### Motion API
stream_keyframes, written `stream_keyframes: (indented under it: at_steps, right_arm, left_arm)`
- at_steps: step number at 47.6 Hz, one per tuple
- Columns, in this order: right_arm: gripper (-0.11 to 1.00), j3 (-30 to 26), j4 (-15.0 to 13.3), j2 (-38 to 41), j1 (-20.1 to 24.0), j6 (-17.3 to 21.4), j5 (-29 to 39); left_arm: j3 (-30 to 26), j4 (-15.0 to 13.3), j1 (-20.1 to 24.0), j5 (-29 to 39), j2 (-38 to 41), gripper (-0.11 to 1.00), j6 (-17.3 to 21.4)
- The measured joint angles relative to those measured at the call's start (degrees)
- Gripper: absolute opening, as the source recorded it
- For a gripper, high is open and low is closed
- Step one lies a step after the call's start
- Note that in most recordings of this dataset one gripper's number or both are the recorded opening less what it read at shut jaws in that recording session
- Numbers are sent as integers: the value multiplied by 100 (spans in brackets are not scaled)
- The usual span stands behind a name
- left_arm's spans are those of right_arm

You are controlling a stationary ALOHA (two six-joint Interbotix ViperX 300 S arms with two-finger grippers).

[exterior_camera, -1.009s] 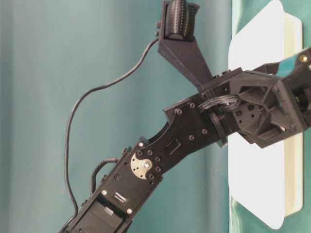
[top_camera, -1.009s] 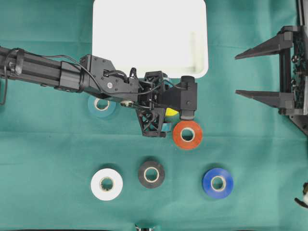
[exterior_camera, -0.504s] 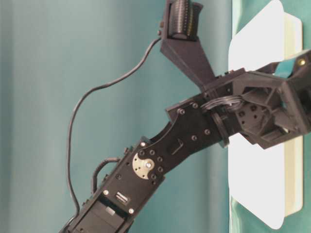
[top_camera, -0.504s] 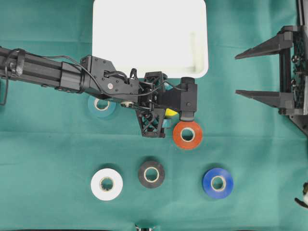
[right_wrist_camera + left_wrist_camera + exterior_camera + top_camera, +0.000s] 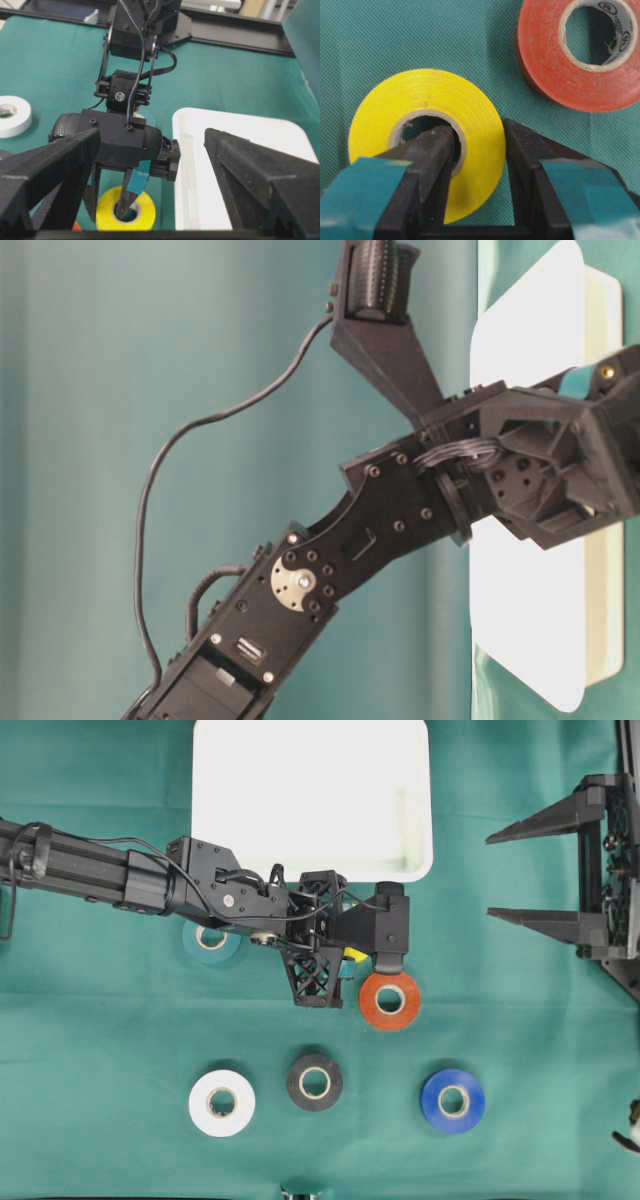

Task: Pick up the tape from a random location and place it into the white case.
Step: 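Lower the left gripper into the yellow roll's hole and close, then lift the yellow tape roll with the left gripper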

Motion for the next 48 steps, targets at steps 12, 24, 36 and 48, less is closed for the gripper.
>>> stream_keyframes:
  at_steps: [12, 24, 36, 48]
  right_arm:
    - [92, 0, -9, 0, -9, 0, 0]
    - [92, 0, 0, 0, -9, 0, 35]
    - [92, 0, -9, 0, -9, 0, 53]
    - [92, 0, 0, 0, -9, 0, 62]
  left_arm:
    - [-18, 9, -9, 9, -9, 26, 0]
    - [-26, -9, -88, 246, -281, 26, -18]
    - [-26, -9, -105, 475, -949, 26, -26]
    - [-185, -9, -105, 984, -1380, 26, -9]
